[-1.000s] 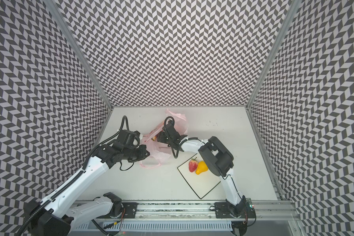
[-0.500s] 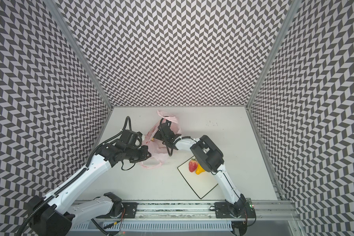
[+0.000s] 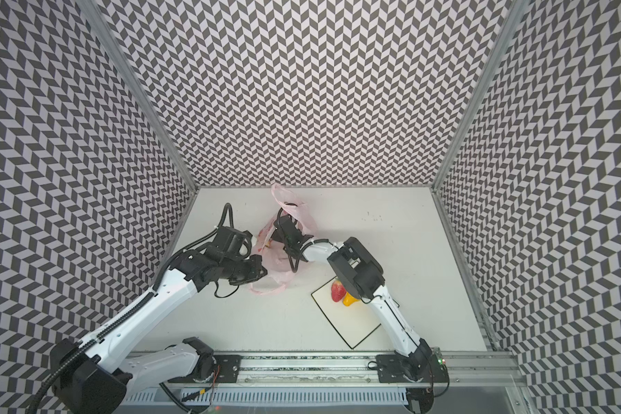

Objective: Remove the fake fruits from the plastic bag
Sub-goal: 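Close the right gripper on the red-yellow pear inside the bag, then lift the red-yellow pear out of the bag with the right gripper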

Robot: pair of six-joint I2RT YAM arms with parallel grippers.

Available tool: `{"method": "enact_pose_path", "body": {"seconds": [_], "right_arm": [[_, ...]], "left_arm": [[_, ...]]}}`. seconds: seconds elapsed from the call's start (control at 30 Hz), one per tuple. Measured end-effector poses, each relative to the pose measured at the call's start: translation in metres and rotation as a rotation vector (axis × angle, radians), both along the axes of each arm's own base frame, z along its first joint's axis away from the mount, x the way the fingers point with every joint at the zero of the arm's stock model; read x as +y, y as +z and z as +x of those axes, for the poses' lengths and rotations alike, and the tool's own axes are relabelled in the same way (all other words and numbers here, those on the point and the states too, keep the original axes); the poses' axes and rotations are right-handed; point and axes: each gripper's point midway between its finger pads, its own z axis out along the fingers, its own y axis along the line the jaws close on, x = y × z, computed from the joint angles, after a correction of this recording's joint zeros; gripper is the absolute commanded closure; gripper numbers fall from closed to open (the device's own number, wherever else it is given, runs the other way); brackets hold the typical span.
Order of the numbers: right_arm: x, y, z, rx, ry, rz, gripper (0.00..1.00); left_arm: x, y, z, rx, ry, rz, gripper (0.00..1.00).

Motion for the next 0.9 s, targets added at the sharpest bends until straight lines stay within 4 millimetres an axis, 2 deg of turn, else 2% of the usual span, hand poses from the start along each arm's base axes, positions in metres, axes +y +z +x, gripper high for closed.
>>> {"method": "enact_pose_path", "body": {"seconds": [0.13, 0.37, 0.53, 0.63, 0.73, 0.9], "right_arm": [[0.002, 0.000, 0.010, -0.014, -0.015, -0.030, 0.34], [0.003, -0.004, 0.016, -0.018, -0.017, -0.069, 0.56], [0.004, -0.004, 0.014, -0.029, 0.001, -0.071, 0.65], [0.000, -0.004, 0.004, -0.013, 0.035, -0.077, 0.67], [-0.009, 0.000, -0.017, 0.012, 0.087, -0.087, 0.68], [-0.017, 0.022, -0.057, 0.008, 0.237, -0.079, 0.68]], "left_arm": [[0.000, 0.001, 0.001, -0.003, 0.001, -0.001, 1.00], [0.000, 0.002, 0.001, -0.003, 0.006, 0.000, 1.00], [0.001, 0.002, 0.002, -0.007, 0.015, 0.002, 1.00], [0.001, 0.003, 0.005, -0.013, 0.027, 0.001, 1.00], [0.001, 0.004, 0.008, -0.022, 0.038, 0.000, 1.00], [0.001, 0.005, 0.017, -0.041, 0.060, 0.004, 1.00]]}}
